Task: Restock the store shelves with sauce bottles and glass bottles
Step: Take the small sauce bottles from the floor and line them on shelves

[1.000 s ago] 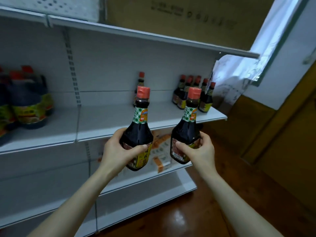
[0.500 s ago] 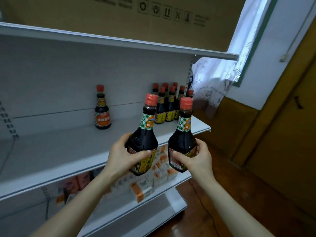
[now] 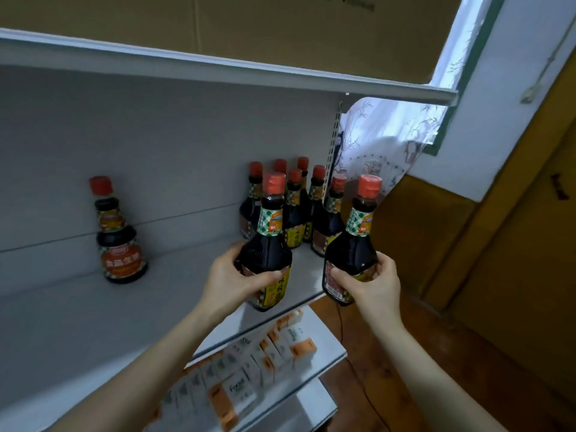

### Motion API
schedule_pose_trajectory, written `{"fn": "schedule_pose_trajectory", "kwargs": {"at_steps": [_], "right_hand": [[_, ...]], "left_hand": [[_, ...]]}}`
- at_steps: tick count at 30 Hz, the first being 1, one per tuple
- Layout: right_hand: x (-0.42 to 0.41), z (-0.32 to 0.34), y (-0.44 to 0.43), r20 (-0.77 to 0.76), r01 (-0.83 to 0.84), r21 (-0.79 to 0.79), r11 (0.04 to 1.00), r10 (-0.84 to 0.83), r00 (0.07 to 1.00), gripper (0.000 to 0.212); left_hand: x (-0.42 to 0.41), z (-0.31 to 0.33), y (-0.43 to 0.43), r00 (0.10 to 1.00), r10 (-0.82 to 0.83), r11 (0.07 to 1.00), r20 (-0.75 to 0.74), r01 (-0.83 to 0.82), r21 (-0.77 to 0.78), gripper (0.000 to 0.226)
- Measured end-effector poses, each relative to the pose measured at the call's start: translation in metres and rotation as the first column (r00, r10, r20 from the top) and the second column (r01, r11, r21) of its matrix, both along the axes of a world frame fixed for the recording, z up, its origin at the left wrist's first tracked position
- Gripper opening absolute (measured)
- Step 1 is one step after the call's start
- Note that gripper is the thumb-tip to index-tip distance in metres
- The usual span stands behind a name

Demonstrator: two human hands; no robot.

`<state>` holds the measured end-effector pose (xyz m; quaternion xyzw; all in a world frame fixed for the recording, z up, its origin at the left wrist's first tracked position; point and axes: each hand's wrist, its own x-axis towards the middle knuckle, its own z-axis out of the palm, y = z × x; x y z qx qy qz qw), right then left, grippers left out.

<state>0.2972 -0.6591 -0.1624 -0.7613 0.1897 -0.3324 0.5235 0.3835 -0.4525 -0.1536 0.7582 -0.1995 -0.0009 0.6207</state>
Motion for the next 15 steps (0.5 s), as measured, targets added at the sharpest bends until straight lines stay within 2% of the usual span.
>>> {"fn": "schedule_pose_trajectory", "kwargs": {"at_steps": [8, 15], "right_hand": [[0.089, -0.023, -0.052, -0.046, -0.217, -0.012, 0.976, 0.216, 0.975, 0.061], [0.119, -0.052, -0.061, -0.047, -0.397, 0.000, 0.918, 0.396, 0.917, 0.065]], "left_hand": [[0.037, -0.027, -0.051, 0.979, 0.187, 0.982, -0.083, -0.187, 0.004, 0.077], [0.041, -0.052, -0.073, 0.928, 0.335, 0.942, -0.166, -0.335, 0.027, 0.063]]}}
